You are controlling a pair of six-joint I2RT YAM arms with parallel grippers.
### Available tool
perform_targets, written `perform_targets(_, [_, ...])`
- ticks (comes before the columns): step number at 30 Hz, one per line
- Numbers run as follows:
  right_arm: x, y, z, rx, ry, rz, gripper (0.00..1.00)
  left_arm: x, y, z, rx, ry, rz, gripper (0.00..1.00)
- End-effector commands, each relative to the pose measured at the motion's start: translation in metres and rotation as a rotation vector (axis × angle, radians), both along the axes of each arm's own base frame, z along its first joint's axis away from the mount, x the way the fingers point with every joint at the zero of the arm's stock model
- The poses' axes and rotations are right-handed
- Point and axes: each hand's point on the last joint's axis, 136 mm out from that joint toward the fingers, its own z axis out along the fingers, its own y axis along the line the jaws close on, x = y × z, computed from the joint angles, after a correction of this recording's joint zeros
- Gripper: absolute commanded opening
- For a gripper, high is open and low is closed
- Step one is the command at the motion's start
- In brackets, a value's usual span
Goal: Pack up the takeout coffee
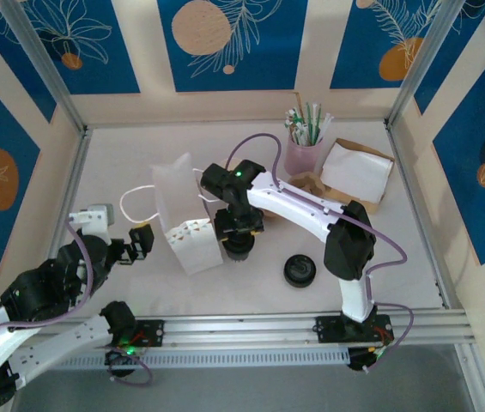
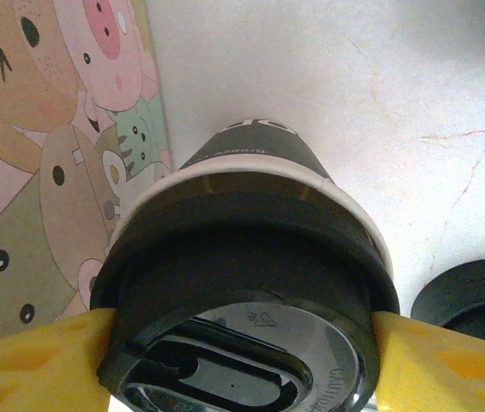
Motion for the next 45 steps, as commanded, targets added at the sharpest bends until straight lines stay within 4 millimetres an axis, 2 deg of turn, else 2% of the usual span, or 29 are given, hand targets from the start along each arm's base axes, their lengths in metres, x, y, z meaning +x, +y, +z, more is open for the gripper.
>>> perform_targets(1, [0.000,0.009,0.001,0.014,0.015,0.008,0.71,-0.001,-0.002,0.000,-0.003,-0.004,-0.011,1.00])
perform_targets(5, [0.001,0.009,0.000,0.008,0.016,0.011,0.71,-0.001,-0.001,-0.001,-0.003,-0.003,-0.012,1.00])
perform_targets(15, [-0.001,0.004,-0.017,-0.055,0.056,0.012,0.71,-0.002,0.000,-0.003,-0.003,-0.001,-0.009,1.00])
perform_targets(21, [-0.005,0.004,-0.017,-0.059,0.065,0.015,0.71,-0.001,-0.001,-0.004,0.004,0.002,-0.010,1.00])
perform_targets(34, [-0.010,-0.037,0.004,-0.203,0.015,-0.007,0.71,0.000,-0.004,-0.004,0.006,0.003,-0.020,1.00])
perform_targets(40, [-0.016,-0.049,0.003,-0.209,0.021,-0.028,0.71,0.001,-0.008,-0.005,0.004,0.006,-0.031,1.00])
perform_targets(42, [-0.016,-0.050,0.007,-0.177,0.014,-0.036,0.71,0.001,-0.009,-0.004,0.006,0.008,-0.033,1.00])
perform_targets(45, [-0.015,-0.037,0.024,-0.060,-0.028,-0.024,0.71,0.002,-0.012,-0.005,0.014,0.016,-0.040,1.00])
